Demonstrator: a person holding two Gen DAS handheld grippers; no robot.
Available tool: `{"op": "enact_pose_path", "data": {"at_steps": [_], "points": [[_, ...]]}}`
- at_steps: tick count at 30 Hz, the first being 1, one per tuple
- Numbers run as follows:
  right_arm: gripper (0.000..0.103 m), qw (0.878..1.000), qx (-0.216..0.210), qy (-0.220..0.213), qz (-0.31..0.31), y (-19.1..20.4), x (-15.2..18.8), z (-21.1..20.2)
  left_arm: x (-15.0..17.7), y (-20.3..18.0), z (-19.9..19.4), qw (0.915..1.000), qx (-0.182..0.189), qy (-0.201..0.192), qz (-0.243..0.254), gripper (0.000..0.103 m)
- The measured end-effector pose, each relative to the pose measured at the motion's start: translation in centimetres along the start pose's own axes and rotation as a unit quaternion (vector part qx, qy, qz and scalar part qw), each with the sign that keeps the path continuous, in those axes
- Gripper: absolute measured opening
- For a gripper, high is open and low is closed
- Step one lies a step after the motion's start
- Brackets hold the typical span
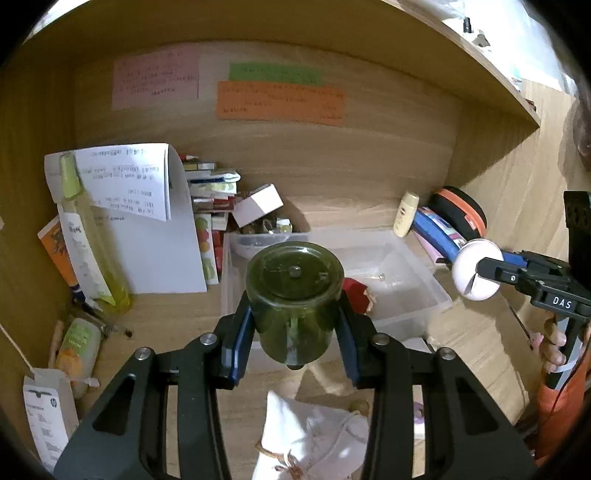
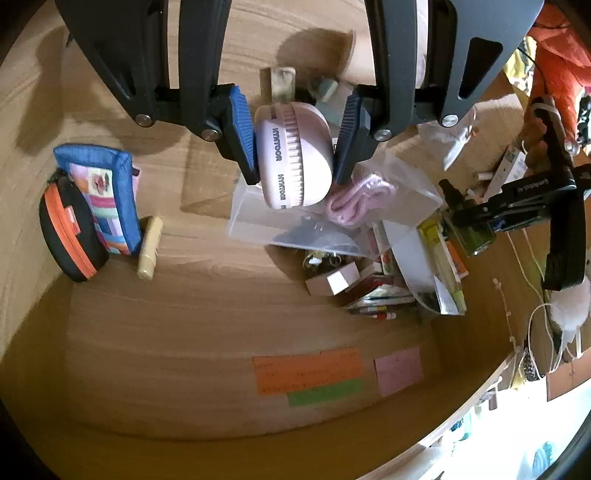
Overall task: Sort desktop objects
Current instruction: 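Lower the green jar and pink-white container into the clear box and open both grippers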
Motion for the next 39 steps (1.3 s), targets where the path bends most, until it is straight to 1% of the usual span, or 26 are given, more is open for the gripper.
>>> {"op": "enact_pose_path", "data": {"at_steps": [10, 14, 18, 24, 27, 30, 32, 35, 39], "points": [[0.037, 1.000, -0.009, -0.004, 0.000, -0.1, -2.4, 2.1, -2.7, 1.0, 1.2, 0.9998, 0.001, -0.018, -0.008, 0.041], [0.037, 1.000, -0.015, -0.002, 0.002, -0.1, -2.9, 3.1, -3.2, 1.0, 2.1, 0.9998, -0.003, -0.018, -0.005, 0.041], [0.037, 1.000, -0.016, 0.013, 0.004, -0.3, -2.7, 4.8, -3.0, 1.1, 3.9, 1.0000, -0.005, -0.002, -0.004, 0.041], [0.037, 0.999, -0.007, 0.052, 0.010, -1.1, -0.9, 7.7, -1.3, 1.4, 7.6, 0.9990, -0.006, 0.043, -0.006, 0.041], [0.037, 0.998, -0.002, 0.066, 0.012, -1.4, -0.1, 8.7, -0.7, 1.7, 8.8, 0.9984, -0.021, 0.052, -0.004, 0.041], [0.037, 0.997, 0.014, 0.080, 0.006, -1.7, 0.6, 9.6, 0.1, 1.4, 9.7, 0.9978, -0.025, 0.062, 0.002, 0.041], [0.037, 0.996, 0.020, 0.088, 0.001, -1.7, 1.0, 10.0, 0.2, 1.3, 9.8, 0.9977, -0.033, 0.059, 0.010, 0.041], [0.037, 0.995, 0.018, 0.097, -0.006, -1.5, 1.6, 10.6, 0.4, 0.9, 9.8, 0.9976, -0.030, 0.060, 0.017, 0.041], [0.037, 0.994, 0.015, 0.108, -0.012, -1.0, 2.4, 11.3, 1.2, 0.6, 10.8, 0.9962, -0.034, 0.077, 0.023, 0.041]]}}
Point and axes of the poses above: each gripper's, at about its wrist camera, not at the fingertips, and z roughly the way its jaws point, y to its left, x to its underside, the point moved 10 cm from there along z, roughly the way its jaws point, and after that the axes turned 10 degrees about -x, right-handed, at the moved point
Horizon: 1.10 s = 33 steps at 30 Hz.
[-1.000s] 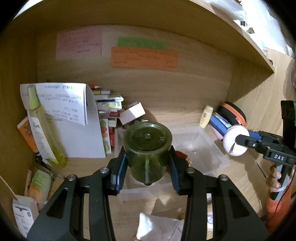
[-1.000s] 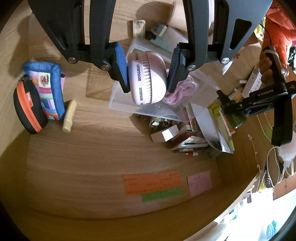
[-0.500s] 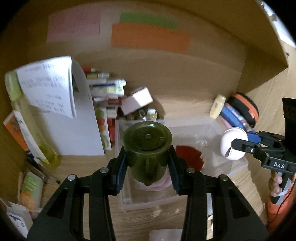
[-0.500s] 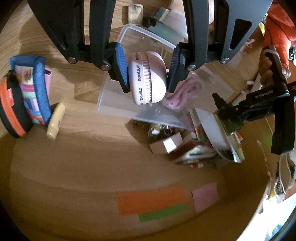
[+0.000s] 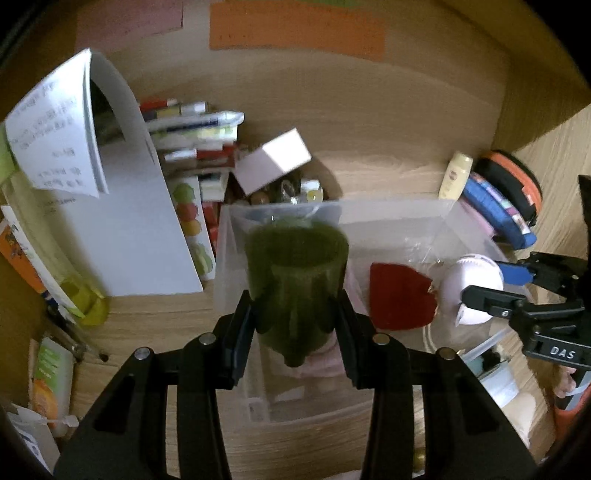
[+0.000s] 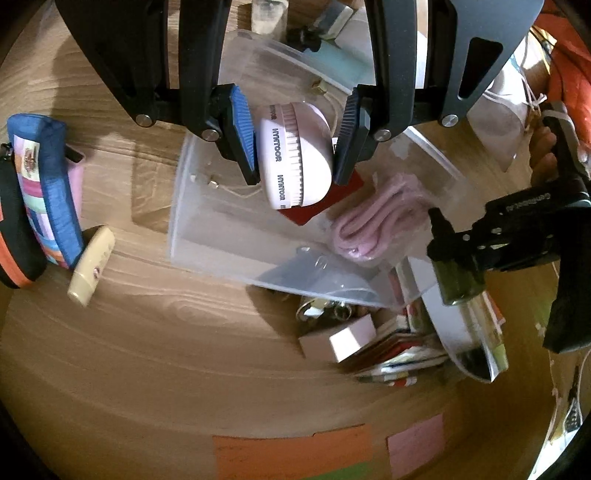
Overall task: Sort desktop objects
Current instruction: 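Lower the green jar and pink-white container into the clear box and open both grippers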
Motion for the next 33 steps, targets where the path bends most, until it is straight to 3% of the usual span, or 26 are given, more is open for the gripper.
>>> {"op": "enact_pose_path", "data": {"at_steps": [10, 16, 19, 22, 26, 27, 30, 33], "points": [[0.038, 1.000, 0.015, -0.012, -0.006, 0.0, -0.1, 0.2, 0.3, -0.8, 0.2, 0.9998, -0.006, -0.002, 0.017, 0.052], [0.038, 0.999, 0.018, -0.028, -0.009, 0.1, -0.8, -0.5, 0.1, -0.6, -0.2, 1.0000, 0.004, 0.002, 0.004, 0.052], [0.040, 0.999, 0.022, -0.032, -0.002, -0.1, -1.0, -0.9, -0.2, -0.2, -0.9, 1.0000, -0.001, -0.007, -0.005, 0.058], [0.043, 0.999, 0.027, -0.045, 0.003, -0.3, -1.4, -1.9, -0.5, 0.2, -2.1, 0.9998, 0.001, -0.016, -0.012, 0.067], [0.059, 0.997, 0.040, -0.070, 0.001, -0.1, -1.9, -4.0, -0.7, 0.8, -4.0, 0.9994, -0.006, -0.032, -0.012, 0.070], [0.064, 0.996, 0.043, -0.074, 0.000, 0.0, -2.0, -4.3, -0.6, 0.9, -4.5, 0.9994, -0.008, -0.033, -0.012, 0.078], [0.069, 0.995, 0.049, -0.085, -0.004, 0.4, -1.8, -5.6, -0.2, 1.5, -5.8, 0.9988, -0.019, -0.043, -0.013, 0.089], [0.074, 0.995, 0.050, -0.087, -0.004, 0.8, -1.2, -6.4, 0.5, 2.0, -6.9, 0.9984, -0.031, -0.047, -0.010, 0.091]]}}
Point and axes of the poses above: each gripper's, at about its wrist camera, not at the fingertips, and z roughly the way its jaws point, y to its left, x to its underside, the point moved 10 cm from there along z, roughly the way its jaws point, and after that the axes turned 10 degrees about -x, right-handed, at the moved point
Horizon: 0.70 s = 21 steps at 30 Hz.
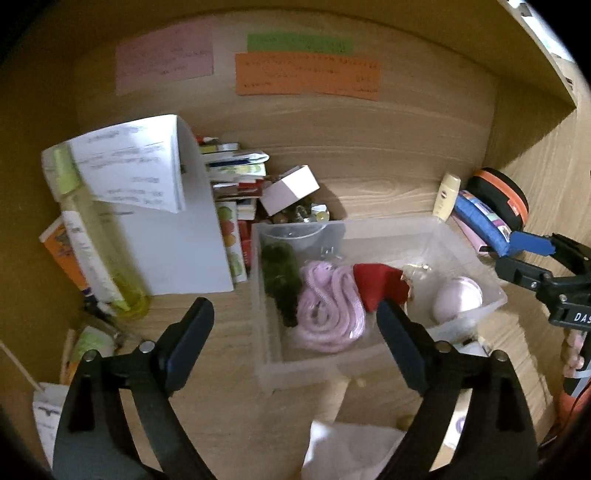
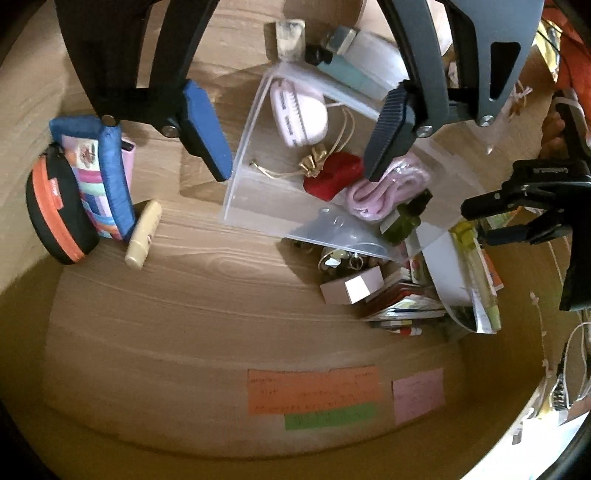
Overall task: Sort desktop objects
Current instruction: 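Grasp the blue Max box with the left gripper while the right grasps the beige jar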
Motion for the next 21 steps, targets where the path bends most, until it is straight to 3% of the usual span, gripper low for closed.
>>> {"op": "enact_pose_path", "data": {"at_steps": [12, 21], "points": [[0.080, 1.000, -0.008, 0.006, 0.000, 2.4, 3.2, -2.8, 4.5, 0.8, -2.9, 0.9996, -0.005, 0.028, -0.001, 0.094], [0.081, 0.999, -0.022, 0.018, 0.026, 3.9, 6.7, -3.6, 8.1, -0.9, -4.9, 0.9990, 0.001, 0.039, 0.021, 0.094]]}}
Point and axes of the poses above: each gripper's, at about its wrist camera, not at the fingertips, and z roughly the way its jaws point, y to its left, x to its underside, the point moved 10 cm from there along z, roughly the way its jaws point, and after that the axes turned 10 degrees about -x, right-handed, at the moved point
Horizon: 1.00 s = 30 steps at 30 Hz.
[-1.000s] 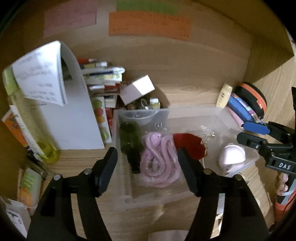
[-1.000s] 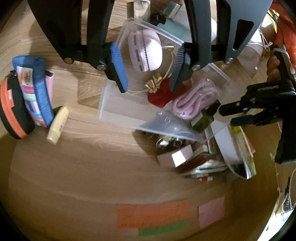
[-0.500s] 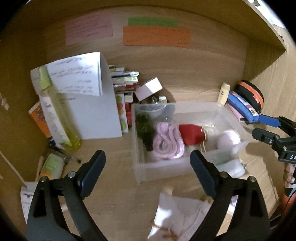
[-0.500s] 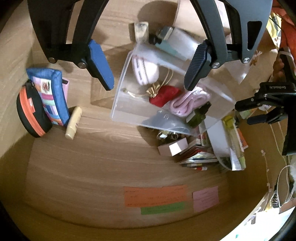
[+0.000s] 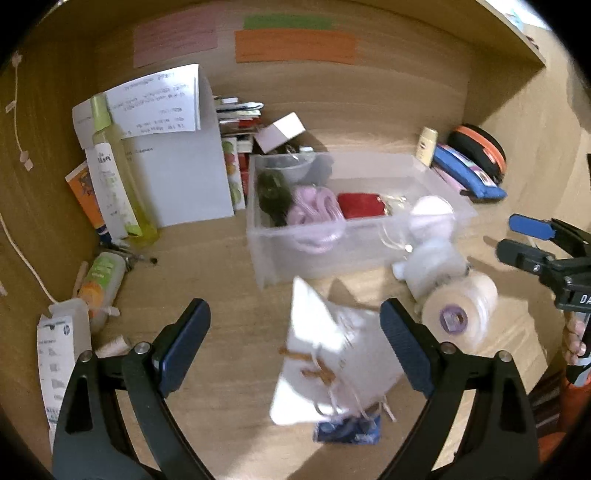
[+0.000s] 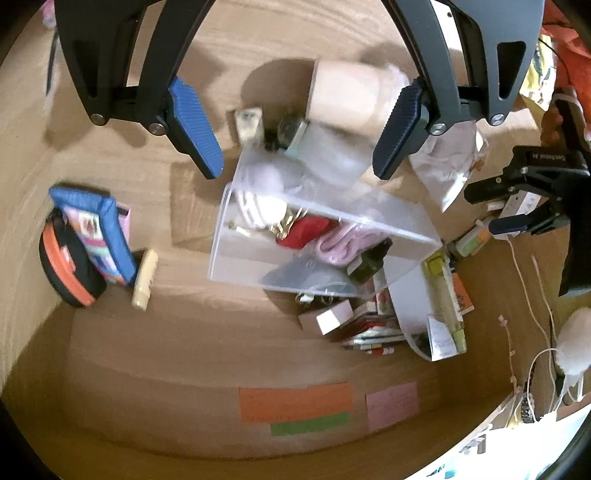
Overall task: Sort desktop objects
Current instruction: 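Grasp the blue Max box with the left gripper while the right grasps the beige jar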
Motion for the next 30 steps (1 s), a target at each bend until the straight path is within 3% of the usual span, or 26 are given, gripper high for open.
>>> {"op": "enact_pose_path", "data": {"at_steps": [9, 19, 24, 30], "points": [[0.081, 0.998, -0.047, 0.047, 0.009, 2.8, 4.6, 2.3, 5.1, -0.6, -0.7, 0.9993, 0.006, 0.037, -0.009, 0.094], [0.081, 0.996, -0.050, 0.071, 0.029, 3.0, 6.4, 4.2, 10.0, -1.4, -0.3, 0.9965, 0.022, 0.079, -0.017, 0.094], [0.067, 0.995, -0.052, 0.069, 0.056, 2.6, 7.0, 4.2, 10.3, -1.8, 0.0, 0.9971, 0.021, 0.071, -0.016, 0.080], [0.064, 0.996, -0.037, 0.056, 0.051, 2.2, 7.0, 3.3, 10.0, -2.7, 0.3, 0.9986, 0.010, 0.052, 0.003, 0.072]]}}
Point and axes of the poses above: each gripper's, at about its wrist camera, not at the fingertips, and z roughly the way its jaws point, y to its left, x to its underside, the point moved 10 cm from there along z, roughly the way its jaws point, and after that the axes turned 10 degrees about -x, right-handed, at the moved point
